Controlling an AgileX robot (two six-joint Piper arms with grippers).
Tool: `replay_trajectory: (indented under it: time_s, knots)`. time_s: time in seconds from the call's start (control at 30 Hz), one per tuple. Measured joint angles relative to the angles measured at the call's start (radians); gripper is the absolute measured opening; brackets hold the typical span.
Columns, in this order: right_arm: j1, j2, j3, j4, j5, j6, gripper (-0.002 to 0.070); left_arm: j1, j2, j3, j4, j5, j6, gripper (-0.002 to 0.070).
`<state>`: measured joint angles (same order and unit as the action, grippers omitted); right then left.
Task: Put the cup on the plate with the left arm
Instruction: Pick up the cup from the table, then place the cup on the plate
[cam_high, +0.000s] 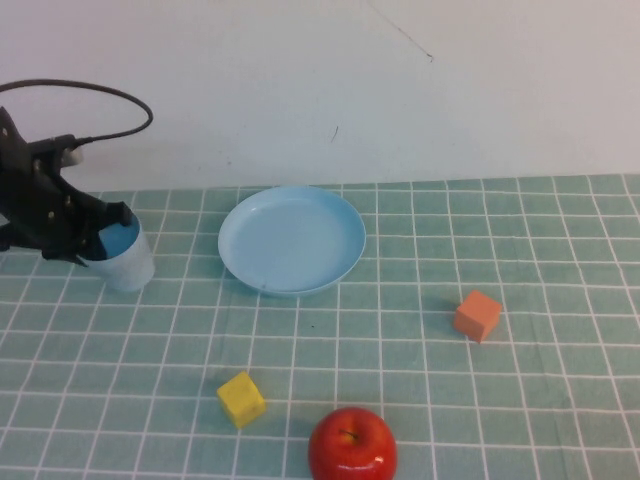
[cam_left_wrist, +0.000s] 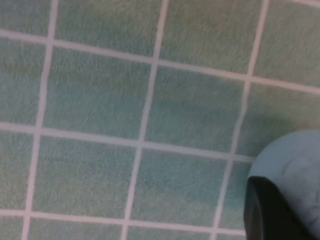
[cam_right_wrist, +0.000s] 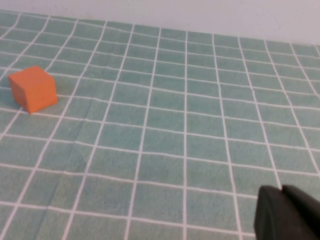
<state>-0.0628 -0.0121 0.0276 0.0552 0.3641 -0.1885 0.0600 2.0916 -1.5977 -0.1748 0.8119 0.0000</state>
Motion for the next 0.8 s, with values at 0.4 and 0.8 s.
replay_trajectory:
  time_s: [0.4, 0.8]
  knots:
    - [0.000, 0.000, 0.000, 0.000, 0.000, 0.000, -0.0002, -0.201, 0.009, -0.362, -0.135, 0.085, 0.078, 0.0028]
    - [0.000, 0.000, 0.000, 0.000, 0.000, 0.000, -0.0002, -0.425, 0.256, -0.573, 0.022, 0.173, 0.008, 0.0028]
